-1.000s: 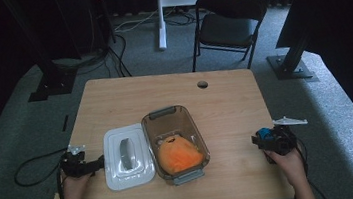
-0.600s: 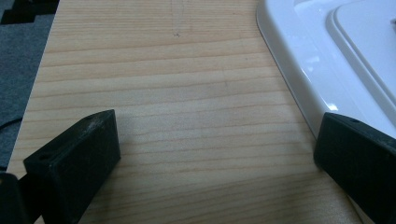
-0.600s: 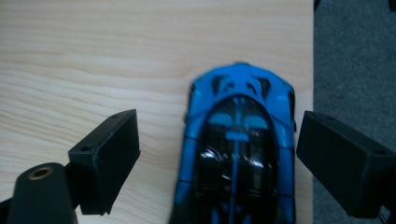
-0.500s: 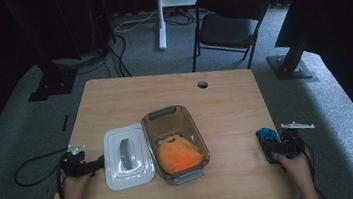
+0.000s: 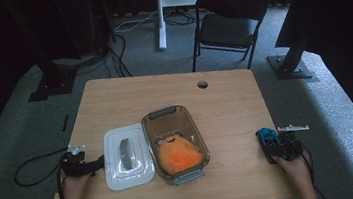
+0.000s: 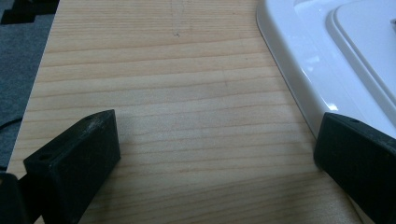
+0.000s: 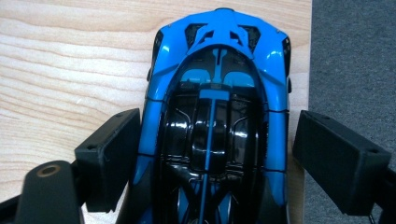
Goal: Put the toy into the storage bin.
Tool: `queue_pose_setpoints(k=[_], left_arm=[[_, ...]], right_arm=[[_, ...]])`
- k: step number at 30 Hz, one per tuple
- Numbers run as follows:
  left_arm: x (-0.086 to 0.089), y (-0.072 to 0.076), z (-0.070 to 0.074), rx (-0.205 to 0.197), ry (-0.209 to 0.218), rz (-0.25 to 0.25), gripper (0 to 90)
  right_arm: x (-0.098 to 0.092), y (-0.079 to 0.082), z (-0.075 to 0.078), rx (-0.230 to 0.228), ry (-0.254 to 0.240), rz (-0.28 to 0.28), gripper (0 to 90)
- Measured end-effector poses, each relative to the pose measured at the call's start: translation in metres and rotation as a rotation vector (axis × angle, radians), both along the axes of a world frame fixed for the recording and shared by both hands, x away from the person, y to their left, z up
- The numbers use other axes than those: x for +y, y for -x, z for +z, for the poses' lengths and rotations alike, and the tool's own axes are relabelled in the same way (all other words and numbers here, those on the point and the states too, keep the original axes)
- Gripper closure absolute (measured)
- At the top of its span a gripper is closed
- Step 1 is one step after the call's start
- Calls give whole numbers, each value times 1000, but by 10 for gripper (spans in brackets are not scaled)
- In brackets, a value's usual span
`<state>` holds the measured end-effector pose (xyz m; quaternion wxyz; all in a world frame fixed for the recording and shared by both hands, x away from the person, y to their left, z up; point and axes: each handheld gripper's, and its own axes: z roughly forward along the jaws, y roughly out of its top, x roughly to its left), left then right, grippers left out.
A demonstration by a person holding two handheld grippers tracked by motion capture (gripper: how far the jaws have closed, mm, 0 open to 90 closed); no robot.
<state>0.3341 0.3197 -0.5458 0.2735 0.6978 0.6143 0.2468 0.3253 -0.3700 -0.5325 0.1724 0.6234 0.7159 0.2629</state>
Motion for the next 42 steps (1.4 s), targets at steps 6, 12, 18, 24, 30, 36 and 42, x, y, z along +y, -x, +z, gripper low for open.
queue_pose_setpoints(k=[6,12,18,24,30,36,42], left_arm=[[0,0,0,0,0,0,7],[0,0,0,0,1,2,8],[0,0,0,0,0,2,7],[0,0,0,0,1,2,7],[0,0,0,0,1,2,7],[0,0,0,0,1,2,7],[0,0,0,0,0,1,7]], right_arm=[[4,0,0,6,36,16,193],[9,-1,1,15,74,26,228],[10,-1,2,24,84,32,241],[12,-1,4,33,101,27,246],[12,-1,6,37,79,16,248],[13,0,11,33,68,33,248],[18,1,22,0,67,26,249]])
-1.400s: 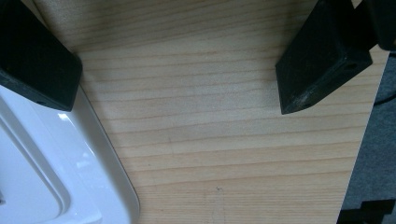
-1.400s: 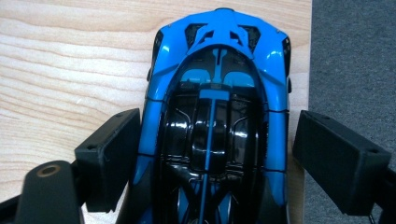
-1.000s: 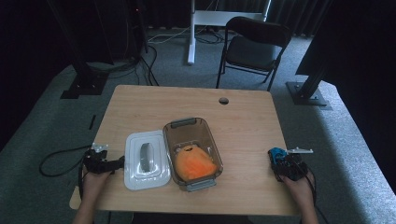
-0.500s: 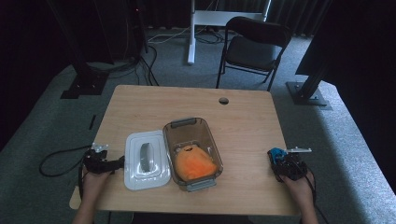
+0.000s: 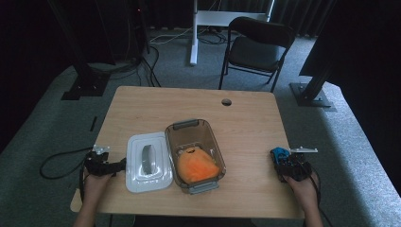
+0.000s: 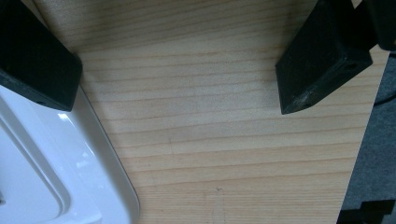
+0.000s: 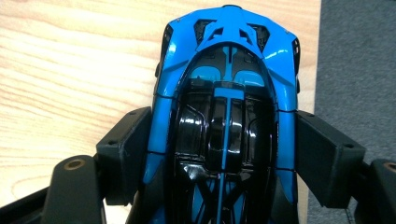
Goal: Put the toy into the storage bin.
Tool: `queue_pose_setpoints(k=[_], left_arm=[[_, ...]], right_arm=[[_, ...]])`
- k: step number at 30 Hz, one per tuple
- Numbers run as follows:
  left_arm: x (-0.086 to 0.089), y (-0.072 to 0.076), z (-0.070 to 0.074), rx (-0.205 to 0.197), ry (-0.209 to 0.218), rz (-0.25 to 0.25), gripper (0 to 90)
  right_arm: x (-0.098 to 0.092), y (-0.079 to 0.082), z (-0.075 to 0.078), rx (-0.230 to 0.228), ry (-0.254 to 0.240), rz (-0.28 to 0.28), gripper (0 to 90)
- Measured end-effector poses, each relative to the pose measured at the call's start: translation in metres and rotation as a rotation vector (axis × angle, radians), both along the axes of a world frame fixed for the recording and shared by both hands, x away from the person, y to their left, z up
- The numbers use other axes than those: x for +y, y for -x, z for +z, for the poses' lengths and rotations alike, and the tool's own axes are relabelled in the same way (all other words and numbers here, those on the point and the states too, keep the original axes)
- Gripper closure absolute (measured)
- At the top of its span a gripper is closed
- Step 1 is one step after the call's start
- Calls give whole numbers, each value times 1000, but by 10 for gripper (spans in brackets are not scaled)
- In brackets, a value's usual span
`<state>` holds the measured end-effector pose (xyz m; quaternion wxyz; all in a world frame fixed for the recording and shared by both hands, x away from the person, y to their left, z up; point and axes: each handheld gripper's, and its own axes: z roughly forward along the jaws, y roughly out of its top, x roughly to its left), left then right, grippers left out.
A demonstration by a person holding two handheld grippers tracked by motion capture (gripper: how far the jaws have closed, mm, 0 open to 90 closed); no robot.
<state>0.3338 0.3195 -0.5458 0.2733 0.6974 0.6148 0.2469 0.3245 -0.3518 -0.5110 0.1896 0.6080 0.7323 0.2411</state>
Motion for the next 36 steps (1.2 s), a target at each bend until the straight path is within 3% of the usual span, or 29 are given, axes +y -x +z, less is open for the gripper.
queue_pose_setpoints(k=[20,36], left_arm=[[0,0,0,0,0,0,7],[0,0,0,0,0,0,7]], right_arm=[[20,-6,33,-31,0,57,249],[47,-16,62,-69,10,127,249]])
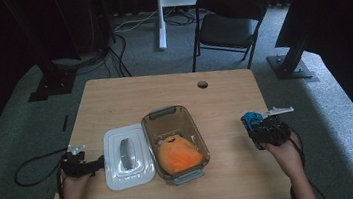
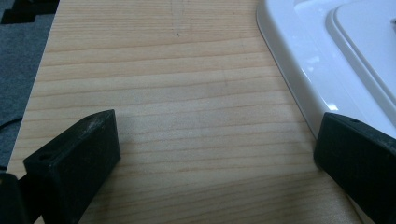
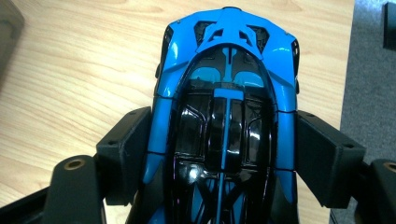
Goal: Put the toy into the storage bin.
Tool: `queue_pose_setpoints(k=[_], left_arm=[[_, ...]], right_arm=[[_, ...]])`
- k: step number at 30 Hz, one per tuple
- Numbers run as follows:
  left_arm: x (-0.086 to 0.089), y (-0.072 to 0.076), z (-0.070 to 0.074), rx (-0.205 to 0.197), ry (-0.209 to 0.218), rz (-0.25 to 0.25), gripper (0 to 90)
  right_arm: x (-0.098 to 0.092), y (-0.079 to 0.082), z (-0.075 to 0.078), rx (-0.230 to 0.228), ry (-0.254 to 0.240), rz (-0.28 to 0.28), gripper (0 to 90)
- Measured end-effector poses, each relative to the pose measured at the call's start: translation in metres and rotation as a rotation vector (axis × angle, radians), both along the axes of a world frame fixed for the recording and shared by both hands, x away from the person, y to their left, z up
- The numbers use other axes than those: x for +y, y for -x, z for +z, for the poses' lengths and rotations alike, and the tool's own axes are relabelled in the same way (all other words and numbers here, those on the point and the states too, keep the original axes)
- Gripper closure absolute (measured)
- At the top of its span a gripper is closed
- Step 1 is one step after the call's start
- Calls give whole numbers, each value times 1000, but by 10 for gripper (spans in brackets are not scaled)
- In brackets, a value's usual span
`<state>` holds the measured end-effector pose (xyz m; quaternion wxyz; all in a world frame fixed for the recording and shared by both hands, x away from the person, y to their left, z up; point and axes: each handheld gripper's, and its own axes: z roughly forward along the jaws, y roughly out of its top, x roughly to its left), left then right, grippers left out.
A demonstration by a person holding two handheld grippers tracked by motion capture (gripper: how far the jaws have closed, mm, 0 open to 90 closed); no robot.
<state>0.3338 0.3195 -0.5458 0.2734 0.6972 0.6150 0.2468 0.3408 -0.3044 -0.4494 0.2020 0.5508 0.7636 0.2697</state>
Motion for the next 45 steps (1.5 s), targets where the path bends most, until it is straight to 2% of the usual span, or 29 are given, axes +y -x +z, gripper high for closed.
queue_pose_setpoints(k=[25,36,45], left_arm=[[0,0,0,-1,0,0,7],[0,0,0,-2,1,1,7],[0,0,0,-2,-1,-1,7]], right_arm=[[47,-17,31,-41,5,121,249],[82,-23,49,-70,-11,193,249],[112,-28,58,-66,-18,256,249]])
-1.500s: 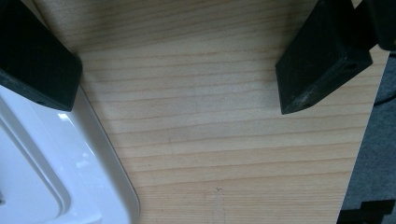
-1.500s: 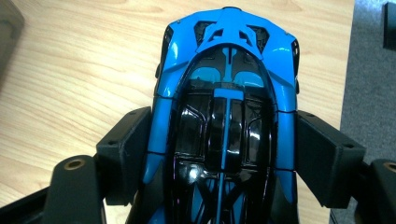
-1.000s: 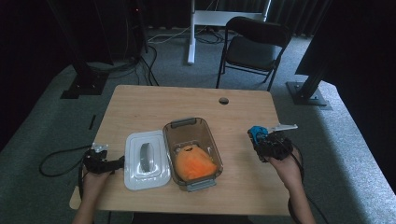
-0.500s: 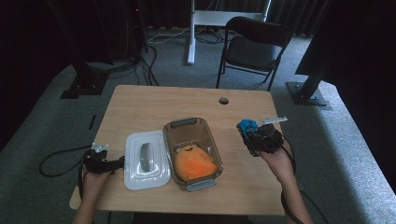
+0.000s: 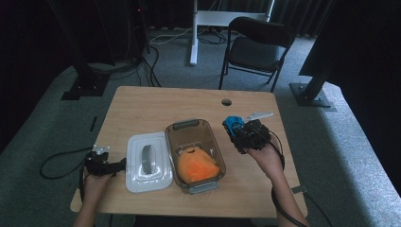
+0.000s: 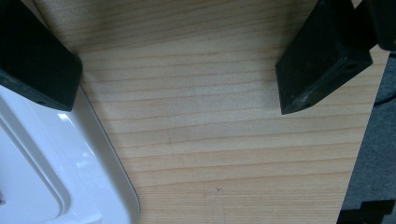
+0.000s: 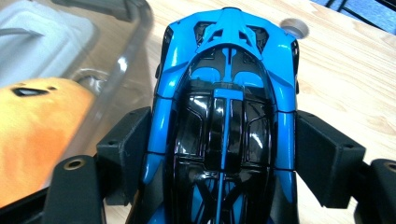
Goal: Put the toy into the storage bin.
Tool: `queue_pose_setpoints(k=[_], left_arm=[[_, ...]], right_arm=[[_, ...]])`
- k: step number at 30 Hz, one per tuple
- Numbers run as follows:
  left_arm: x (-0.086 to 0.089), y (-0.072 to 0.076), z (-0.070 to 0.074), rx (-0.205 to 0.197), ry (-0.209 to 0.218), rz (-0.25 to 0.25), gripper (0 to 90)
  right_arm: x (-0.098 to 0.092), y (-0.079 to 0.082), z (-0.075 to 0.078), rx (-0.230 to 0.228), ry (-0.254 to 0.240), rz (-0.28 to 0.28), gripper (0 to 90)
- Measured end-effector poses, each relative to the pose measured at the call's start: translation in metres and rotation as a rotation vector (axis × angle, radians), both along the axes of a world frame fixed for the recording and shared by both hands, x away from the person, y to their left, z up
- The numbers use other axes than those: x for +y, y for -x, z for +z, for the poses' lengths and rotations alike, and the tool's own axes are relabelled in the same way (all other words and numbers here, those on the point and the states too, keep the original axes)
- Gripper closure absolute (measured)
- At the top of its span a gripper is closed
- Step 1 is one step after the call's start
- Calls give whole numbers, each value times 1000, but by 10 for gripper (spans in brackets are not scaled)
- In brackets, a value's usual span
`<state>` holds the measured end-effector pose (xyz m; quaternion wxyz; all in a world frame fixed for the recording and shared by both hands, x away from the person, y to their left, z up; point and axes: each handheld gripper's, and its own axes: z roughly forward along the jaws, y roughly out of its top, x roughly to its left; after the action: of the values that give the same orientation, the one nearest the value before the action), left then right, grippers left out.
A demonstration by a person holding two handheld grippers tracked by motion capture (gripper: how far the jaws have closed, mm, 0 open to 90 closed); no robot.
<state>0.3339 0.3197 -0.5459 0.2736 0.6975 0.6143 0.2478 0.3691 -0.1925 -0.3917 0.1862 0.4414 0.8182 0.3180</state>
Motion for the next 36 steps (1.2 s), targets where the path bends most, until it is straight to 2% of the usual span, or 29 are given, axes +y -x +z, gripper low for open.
queue_pose_setpoints(k=[16,23,36], left_arm=[[0,1,0,0,1,-2,7],[0,1,0,1,1,-2,7],[0,1,0,1,1,-3,7]], right_arm=[[58,-5,12,-8,12,101,249],[80,-5,15,-2,-8,137,249],[110,-6,9,27,-11,192,249]])
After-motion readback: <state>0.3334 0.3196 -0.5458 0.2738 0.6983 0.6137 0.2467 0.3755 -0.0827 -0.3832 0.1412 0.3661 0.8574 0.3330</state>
